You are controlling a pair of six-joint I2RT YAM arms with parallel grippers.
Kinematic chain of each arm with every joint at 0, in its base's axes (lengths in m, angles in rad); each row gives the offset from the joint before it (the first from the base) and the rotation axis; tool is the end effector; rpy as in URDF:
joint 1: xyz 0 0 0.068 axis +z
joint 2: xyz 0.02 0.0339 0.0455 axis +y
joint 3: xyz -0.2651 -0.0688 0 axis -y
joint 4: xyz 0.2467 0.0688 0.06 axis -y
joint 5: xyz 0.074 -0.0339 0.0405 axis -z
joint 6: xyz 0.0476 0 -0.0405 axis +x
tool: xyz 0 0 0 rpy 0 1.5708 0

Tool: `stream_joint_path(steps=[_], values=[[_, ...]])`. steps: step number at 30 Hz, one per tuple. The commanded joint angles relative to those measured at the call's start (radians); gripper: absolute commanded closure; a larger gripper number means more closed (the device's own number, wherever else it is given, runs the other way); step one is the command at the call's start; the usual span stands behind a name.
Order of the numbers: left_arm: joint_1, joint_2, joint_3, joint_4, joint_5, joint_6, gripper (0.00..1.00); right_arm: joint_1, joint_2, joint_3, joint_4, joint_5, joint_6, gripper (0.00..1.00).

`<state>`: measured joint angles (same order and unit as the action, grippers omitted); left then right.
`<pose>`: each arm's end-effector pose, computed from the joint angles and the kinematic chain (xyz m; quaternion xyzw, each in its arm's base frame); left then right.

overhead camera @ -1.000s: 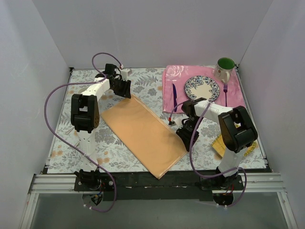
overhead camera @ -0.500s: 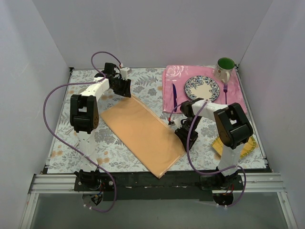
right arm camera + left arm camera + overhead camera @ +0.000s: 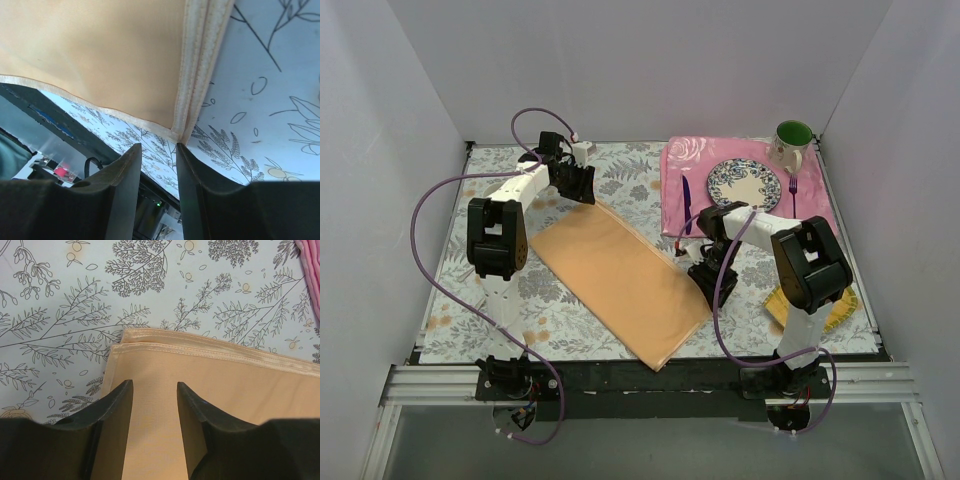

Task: Fold the napkin into a case and place the utensils inside
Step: Smooth out the rectangle-folded napkin at the center of the board.

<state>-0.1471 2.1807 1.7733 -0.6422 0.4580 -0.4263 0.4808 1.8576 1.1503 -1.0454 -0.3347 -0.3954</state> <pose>0.4720 -0.0912 0.1869 -0.0730 0.9400 -0.2813 0.1787 0.2587 0.1526 0.1361 0.4029 -0.8956 -0.1619 0.0966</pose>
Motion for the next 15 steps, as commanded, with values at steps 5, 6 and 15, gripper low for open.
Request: stream_joint_path(steps=[5, 6, 15], values=[[0.001, -0.090, 0.002, 0.013, 0.018, 0.012, 0.60, 0.001, -0.032, 0.034, 0.002, 0.048, 0.041, 0.58], [0.001, -0.090, 0.002, 0.012, 0.016, 0.012, 0.60, 0.001, -0.032, 0.035, 0.008, 0.051, 0.041, 0.58], [0.001, -0.079, 0.005, 0.013, 0.021, 0.009, 0.60, 0.001, -0.003, 0.071, 0.010, -0.018, 0.040, 0.65]])
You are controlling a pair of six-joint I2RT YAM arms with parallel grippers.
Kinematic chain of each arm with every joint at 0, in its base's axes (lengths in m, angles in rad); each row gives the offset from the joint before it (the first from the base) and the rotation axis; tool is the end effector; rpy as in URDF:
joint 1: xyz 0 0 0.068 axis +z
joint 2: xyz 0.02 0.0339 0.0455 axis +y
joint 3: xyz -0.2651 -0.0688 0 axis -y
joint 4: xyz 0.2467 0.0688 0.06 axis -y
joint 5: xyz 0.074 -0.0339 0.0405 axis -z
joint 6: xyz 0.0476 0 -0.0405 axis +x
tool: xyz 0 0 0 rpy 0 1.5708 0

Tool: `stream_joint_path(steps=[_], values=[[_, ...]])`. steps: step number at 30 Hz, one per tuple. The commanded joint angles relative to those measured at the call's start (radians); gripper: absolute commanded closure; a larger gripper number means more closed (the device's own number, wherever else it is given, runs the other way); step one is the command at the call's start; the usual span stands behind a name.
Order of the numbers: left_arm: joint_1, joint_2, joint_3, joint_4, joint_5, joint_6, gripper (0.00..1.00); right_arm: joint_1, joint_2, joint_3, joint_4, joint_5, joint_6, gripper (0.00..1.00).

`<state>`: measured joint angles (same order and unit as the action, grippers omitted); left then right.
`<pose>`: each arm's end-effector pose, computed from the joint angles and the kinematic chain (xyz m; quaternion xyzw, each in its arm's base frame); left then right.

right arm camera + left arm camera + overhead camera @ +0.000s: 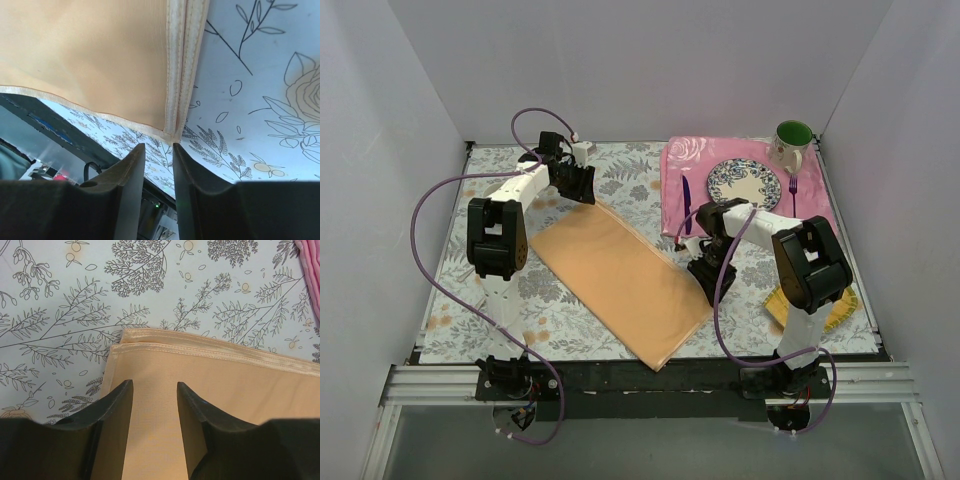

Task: Fold the napkin into a case and place the utensils inside
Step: Smooth out the rectangle-folded napkin at the center of the board.

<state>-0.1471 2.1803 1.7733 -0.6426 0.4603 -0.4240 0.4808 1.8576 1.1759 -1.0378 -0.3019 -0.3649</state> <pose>0.4719 -0.0913 0.1871 -0.0716 0.9399 -0.2822 0.1786 0.2654 0.1544 0.1408 0.3944 -0.9036 -0.1455 0.0820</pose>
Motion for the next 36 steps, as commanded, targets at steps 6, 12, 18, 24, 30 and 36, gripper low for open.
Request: stream_joint_path(steps=[6, 12, 18, 24, 30, 36], values=[[0.001, -0.074, 0.014, 0.014, 0.017, 0.005, 0.60, 0.001, 0.015, 0.036, 0.004, -0.033, 0.007, 0.68], [0.001, -0.076, 0.015, 0.014, 0.021, 0.004, 0.60, 0.002, -0.009, -0.010, 0.010, -0.002, 0.003, 0.67], [0.001, -0.071, 0.018, 0.012, 0.026, -0.002, 0.60, 0.004, -0.011, -0.039, 0.047, -0.006, 0.018, 0.66], [0.001, -0.073, 0.008, 0.017, 0.023, -0.006, 0.60, 0.013, 0.002, -0.045, 0.093, -0.008, 0.052, 0.68], [0.001, -0.067, 0.011, 0.020, 0.008, -0.007, 0.60, 0.018, 0.002, -0.035, 0.093, 0.001, 0.052, 0.99], [0.001, -0.065, 0.020, 0.018, 0.006, -0.013, 0.60, 0.019, -0.063, -0.010, 0.047, -0.040, 0.001, 0.99]])
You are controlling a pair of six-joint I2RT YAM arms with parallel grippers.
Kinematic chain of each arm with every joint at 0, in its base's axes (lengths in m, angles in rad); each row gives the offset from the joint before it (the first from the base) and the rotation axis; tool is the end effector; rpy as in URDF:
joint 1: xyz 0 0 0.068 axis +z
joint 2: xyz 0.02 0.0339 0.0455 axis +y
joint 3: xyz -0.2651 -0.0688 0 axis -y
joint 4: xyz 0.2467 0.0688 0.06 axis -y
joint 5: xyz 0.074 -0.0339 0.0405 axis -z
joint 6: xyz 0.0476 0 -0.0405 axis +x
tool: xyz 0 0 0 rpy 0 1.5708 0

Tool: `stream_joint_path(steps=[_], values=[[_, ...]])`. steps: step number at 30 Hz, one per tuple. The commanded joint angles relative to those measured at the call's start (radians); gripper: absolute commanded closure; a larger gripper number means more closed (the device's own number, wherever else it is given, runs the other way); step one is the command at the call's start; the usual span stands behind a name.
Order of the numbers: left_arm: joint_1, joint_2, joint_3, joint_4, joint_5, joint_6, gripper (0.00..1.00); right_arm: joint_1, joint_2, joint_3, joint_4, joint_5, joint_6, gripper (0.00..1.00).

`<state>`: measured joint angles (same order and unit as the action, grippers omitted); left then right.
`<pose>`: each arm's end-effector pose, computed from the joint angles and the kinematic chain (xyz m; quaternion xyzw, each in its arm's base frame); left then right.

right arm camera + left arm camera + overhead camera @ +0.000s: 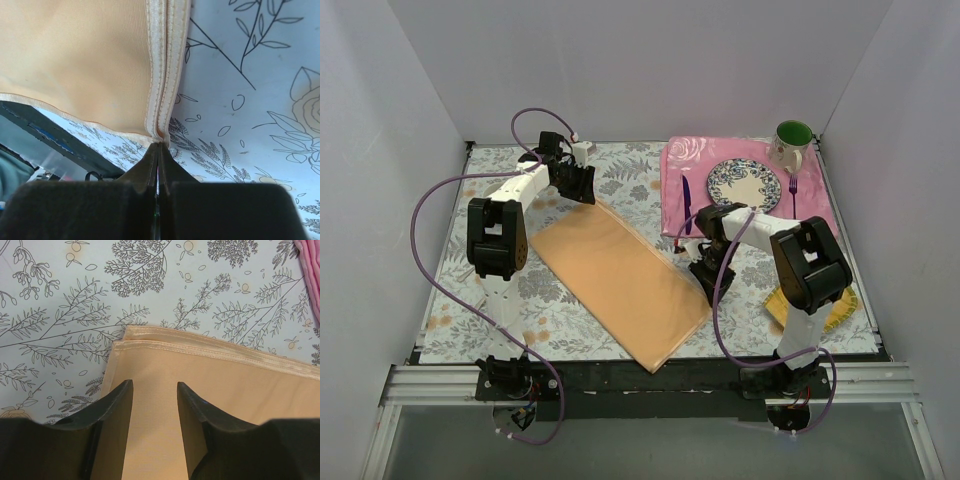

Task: Fold the napkin into a case and place the utensils inside
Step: Smooth out the rectangle-folded napkin at the center of the board.

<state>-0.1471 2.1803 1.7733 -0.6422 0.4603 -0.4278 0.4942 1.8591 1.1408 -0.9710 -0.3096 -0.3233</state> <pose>0.4719 -0.0913 0.1872 -0.0734 0.9397 -0.2825 0.1783 0.2629 0.1581 0.1320 0.3836 -0.9087 -0.1484 0.0714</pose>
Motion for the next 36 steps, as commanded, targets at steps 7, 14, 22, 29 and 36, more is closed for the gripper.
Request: stream_joint_path(steps=[7, 14, 22, 29, 36], values=[[0.003, -0.076, 0.028, 0.029, -0.011, -0.028, 0.60, 0.006, -0.187, -0.006, -0.035, -0.042, -0.094, 0.99], [0.006, -0.034, 0.057, 0.016, -0.023, -0.046, 0.57, 0.004, -0.189, -0.042, -0.028, -0.025, -0.100, 0.99], [0.015, 0.068, 0.171, -0.057, -0.019, -0.043, 0.60, 0.006, -0.097, -0.023, -0.023, -0.103, -0.071, 0.89], [0.017, 0.110, 0.178, -0.096, -0.026, -0.005, 0.67, 0.006, -0.057, -0.038, 0.003, -0.095, -0.092, 0.93], [-0.008, 0.168, 0.179, -0.068, -0.058, 0.026, 0.85, 0.007, -0.040, -0.050, 0.005, -0.128, -0.112, 0.95]])
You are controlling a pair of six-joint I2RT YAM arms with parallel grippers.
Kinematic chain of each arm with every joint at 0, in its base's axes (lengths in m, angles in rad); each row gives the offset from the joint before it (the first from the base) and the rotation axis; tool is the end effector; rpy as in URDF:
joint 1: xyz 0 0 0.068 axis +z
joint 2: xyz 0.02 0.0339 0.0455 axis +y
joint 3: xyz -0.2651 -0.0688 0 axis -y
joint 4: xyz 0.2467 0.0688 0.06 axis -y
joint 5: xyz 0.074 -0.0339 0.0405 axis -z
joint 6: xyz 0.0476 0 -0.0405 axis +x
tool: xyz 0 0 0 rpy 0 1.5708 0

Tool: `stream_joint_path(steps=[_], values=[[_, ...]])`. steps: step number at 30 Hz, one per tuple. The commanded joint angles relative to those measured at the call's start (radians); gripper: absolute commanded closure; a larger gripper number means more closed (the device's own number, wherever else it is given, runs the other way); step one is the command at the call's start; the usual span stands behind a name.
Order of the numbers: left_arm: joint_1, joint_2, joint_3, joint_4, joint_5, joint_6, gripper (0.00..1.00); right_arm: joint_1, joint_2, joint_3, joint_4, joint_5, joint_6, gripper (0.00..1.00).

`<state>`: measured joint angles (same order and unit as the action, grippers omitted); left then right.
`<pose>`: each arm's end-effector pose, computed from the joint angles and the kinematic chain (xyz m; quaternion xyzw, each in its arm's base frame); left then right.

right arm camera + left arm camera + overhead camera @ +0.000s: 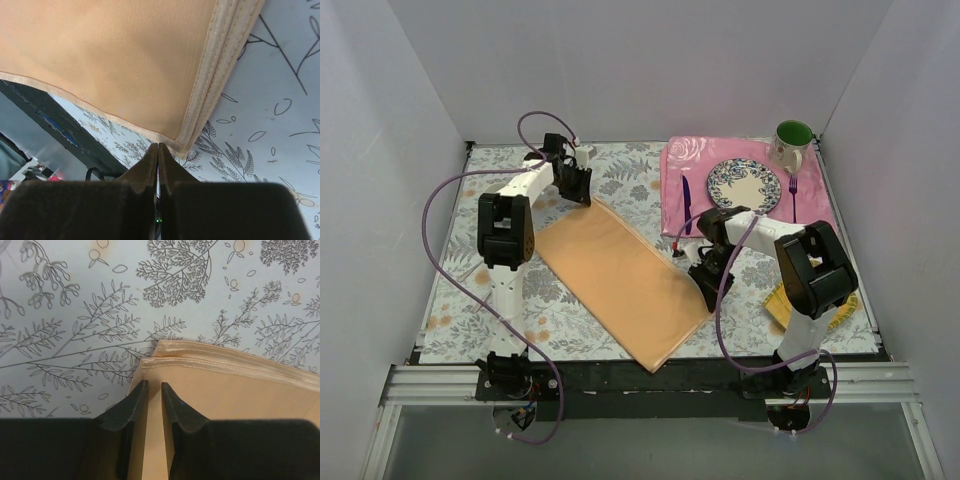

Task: Fold the napkin into a case and place the utensils inside
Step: Smooth out the rectangle-folded napkin at the center of the board.

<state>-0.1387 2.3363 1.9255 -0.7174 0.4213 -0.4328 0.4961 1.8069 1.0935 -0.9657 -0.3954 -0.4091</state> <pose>0.4966 -0.0890 0.1550 -0.0944 0.9505 -0.2562 0.1484 0.2508 0.1566 0.1379 0.4186 -0.8852 -0.1936 0.0616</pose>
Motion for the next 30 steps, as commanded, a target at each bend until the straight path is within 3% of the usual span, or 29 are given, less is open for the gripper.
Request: stream_joint_path(steps=[1, 6, 8, 12, 21, 30], values=[[-0.018, 0.014, 0.030, 0.012, -0.019, 0.029, 0.85, 0.006, 0.012, 0.003, -0.007, -0.049, -0.030, 0.95], [-0.021, -0.001, 0.038, 0.027, -0.042, 0.019, 0.86, 0.006, -0.001, 0.060, -0.042, -0.114, -0.059, 0.90], [-0.019, -0.021, 0.020, 0.041, -0.058, 0.023, 0.76, 0.004, -0.011, 0.081, -0.051, -0.144, -0.071, 0.89], [-0.007, -0.068, 0.012, 0.055, -0.043, 0.048, 0.70, -0.001, -0.027, 0.118, -0.047, -0.187, -0.065, 0.88], [0.005, -0.031, 0.061, 0.024, -0.013, 0.068, 0.71, -0.021, 0.034, 0.267, 0.056, -0.212, 0.024, 0.93], [0.010, 0.021, 0.132, -0.054, 0.120, 0.089, 0.71, -0.036, 0.058, 0.267, 0.058, -0.200, 0.030, 0.95]])
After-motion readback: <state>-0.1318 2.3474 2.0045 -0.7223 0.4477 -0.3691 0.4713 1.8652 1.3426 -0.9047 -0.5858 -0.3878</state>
